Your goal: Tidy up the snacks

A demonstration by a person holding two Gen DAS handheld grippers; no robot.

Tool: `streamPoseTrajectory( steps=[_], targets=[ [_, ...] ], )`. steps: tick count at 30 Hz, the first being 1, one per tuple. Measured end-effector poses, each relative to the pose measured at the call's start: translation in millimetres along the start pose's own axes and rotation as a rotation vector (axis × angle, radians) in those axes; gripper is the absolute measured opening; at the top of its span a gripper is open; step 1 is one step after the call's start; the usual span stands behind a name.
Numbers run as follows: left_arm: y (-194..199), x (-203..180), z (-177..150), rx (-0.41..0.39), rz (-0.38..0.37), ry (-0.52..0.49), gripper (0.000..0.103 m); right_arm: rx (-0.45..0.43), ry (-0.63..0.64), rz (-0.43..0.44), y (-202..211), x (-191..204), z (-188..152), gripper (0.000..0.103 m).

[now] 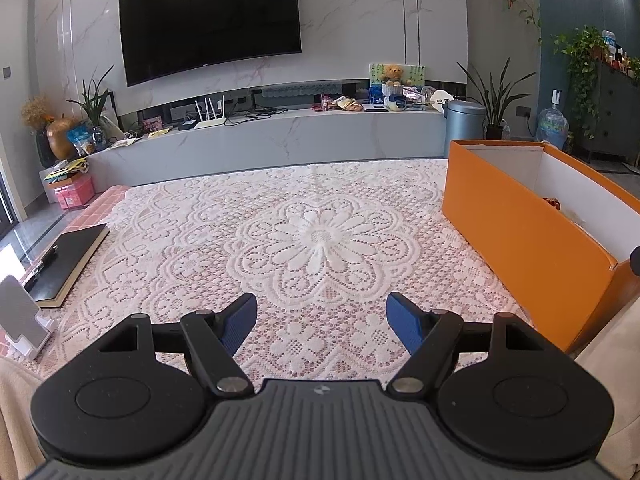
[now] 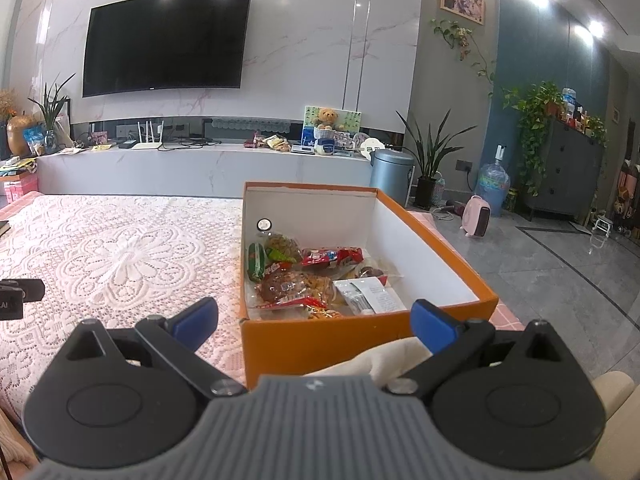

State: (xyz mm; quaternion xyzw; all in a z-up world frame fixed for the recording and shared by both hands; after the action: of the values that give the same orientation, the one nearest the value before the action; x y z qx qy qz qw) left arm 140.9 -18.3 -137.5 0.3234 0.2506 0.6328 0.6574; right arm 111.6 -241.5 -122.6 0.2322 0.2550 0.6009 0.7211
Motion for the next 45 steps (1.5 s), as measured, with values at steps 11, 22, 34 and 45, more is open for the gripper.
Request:
streamPoseTrajectory(
  steps=[11,22,34,45],
  targets=[
    [-0.2,-1.0,-0.4,0.002,0.005,-0.007,0.087,0.001,0.002,0.0,-0.7,1.1,-0.2,0.1],
    [-0.1,-1.6,-0.4,-0.001,0.006,-0.012,0.086,0.002,0.001,0.0,-0.7,1.3,-0.3,0.1],
    [-0.4,1.9,0.3,0.0,0.013,-0.018,0.087,0.001,0.001,0.0,-0.3,1.2,-0.1,0.1],
    [-0.2,2.4,0.3,-0.001,0.022,-0.028,0.087,0.003,0.001,0.0,-0.4,1.4,0.0,0.1]
  ],
)
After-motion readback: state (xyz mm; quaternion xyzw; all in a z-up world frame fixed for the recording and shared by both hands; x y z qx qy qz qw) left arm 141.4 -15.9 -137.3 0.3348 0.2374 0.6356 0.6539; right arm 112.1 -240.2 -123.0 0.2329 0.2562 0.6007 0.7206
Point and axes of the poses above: each gripper's, at about its wrist camera, not at the fingertips, and y roughly against the way its jaws point, x to its left, z to its top, the point moved 9 cm from there along -y, roughly the way its jaws point, and after that the axes turned 14 degrees about x, right-handed, at the moved point
